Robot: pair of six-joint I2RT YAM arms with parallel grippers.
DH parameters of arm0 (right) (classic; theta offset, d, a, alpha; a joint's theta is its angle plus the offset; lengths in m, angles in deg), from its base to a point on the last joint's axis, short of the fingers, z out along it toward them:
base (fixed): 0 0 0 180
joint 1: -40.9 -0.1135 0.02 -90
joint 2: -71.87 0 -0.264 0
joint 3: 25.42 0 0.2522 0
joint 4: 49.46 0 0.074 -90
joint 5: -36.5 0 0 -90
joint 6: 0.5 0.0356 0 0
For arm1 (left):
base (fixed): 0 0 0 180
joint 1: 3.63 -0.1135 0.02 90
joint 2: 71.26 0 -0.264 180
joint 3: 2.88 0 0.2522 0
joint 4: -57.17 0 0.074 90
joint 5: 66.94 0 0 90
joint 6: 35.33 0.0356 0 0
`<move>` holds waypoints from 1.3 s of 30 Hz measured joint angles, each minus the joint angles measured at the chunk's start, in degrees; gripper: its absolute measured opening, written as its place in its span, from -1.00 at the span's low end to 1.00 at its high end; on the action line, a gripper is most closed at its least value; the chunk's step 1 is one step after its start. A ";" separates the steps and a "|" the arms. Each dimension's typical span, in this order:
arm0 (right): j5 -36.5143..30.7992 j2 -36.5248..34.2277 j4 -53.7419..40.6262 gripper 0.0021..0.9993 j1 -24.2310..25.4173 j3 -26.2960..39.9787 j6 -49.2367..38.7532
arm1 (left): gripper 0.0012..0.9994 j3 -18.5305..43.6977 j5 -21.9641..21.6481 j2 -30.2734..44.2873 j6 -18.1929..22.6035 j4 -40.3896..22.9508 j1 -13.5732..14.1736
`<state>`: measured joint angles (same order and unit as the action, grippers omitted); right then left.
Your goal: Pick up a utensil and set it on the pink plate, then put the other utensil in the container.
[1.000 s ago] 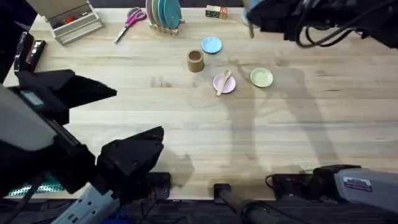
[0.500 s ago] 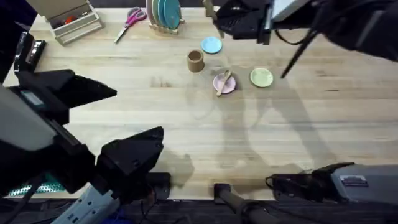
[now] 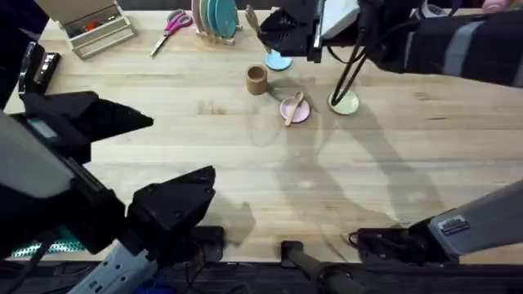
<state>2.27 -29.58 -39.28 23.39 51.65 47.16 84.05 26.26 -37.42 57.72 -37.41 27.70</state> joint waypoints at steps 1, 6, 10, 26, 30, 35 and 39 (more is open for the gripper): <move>0.00 -0.86 0.59 -0.94 0.00 0.00 0.37 | 0.99 0.00 -0.01 0.00 0.00 0.00 0.00; 0.00 -4.52 4.79 -0.94 -0.22 0.00 2.88 | 0.99 0.00 -0.02 0.00 0.00 -0.02 0.00; 0.00 -7.07 8.94 -0.94 -0.48 0.02 6.08 | 0.99 0.00 -0.02 0.00 0.00 0.00 0.00; 0.00 -14.80 13.30 -0.94 -1.81 2.33 13.02 | 0.99 0.00 0.00 0.00 0.00 0.00 0.00; 0.00 -16.67 13.32 -0.94 -1.88 3.57 13.46 | 0.99 0.00 0.00 0.00 0.00 0.00 0.00; -0.02 -18.56 13.30 -0.94 -1.88 4.28 13.83 | 0.99 0.00 -0.02 0.00 -0.01 0.00 0.00; -0.02 -19.48 13.30 -0.92 -1.88 4.31 14.07 | 0.99 0.00 -0.02 0.00 0.00 0.00 0.00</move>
<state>2.25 -49.05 -25.98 21.51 55.95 61.23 84.05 26.24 -37.42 57.72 -37.41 27.70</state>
